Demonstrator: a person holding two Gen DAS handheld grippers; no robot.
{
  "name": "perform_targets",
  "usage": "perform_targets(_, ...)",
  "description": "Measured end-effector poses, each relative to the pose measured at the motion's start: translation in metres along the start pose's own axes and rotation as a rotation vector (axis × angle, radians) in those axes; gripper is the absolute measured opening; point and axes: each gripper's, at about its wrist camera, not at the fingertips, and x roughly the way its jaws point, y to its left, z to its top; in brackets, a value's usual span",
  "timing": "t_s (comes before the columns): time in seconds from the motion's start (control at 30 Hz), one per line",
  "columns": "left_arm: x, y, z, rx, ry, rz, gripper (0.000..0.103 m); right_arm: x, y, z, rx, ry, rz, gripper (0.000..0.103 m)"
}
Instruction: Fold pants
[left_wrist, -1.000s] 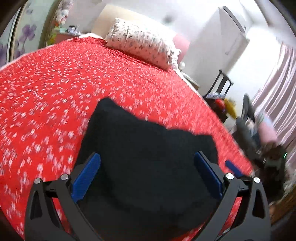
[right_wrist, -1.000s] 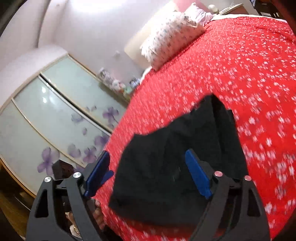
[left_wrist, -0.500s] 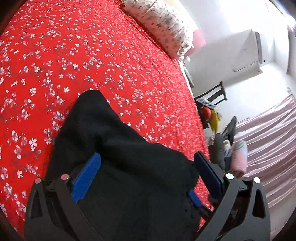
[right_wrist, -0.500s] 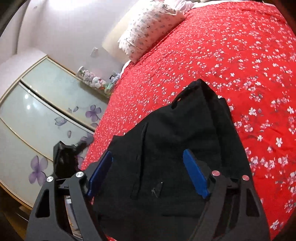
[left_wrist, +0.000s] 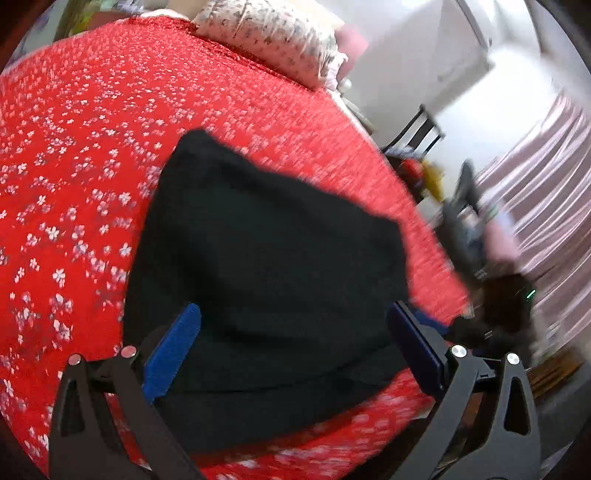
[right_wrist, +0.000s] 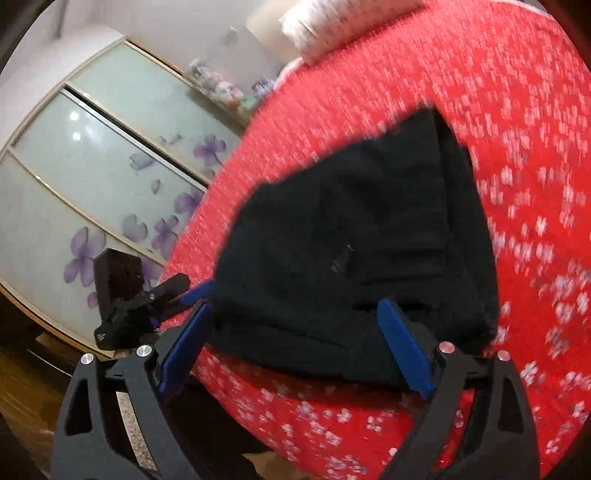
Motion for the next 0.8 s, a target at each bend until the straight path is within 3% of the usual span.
perform_targets(0.1,0.003,-0.004,-0.005,0.069,-0.026,0.065,0.101,-0.009,0.007,0.003,-0.033,-0.038,0.006,0.090)
perform_targets(0.2,-0.007,0.003,-0.008,0.025,-0.081,0.021,0.101,-0.039,-0.001,0.016,-0.011,-0.202,0.001,0.090)
perform_targets(0.3,-0.017,0.026,-0.004,-0.081,-0.128,-0.011,0.101,-0.050,-0.031,0.032,0.076,-0.274,-0.141,0.082)
perform_targets(0.33,-0.019,0.034,-0.002,-0.111,-0.138,-0.015,0.101,-0.045,-0.043,0.037,0.116,-0.258,-0.178,0.080)
perform_targets(0.43,-0.024,0.053,0.001,-0.180,-0.142,-0.019,0.101,-0.026,-0.064,0.043,0.186,-0.185,-0.154,0.076)
perform_targets(0.53,-0.023,0.061,-0.003,-0.200,-0.122,0.010,0.101,-0.006,-0.065,0.048,0.172,-0.118,-0.185,0.076)
perform_targets(0.67,-0.027,0.062,-0.006,-0.176,-0.119,0.011,0.101,0.006,-0.063,0.050,0.148,-0.087,-0.245,0.076)
perform_targets(0.8,-0.025,0.057,-0.005,-0.154,-0.111,0.030,0.101,0.012,-0.052,0.047,0.102,-0.058,-0.206,0.076)
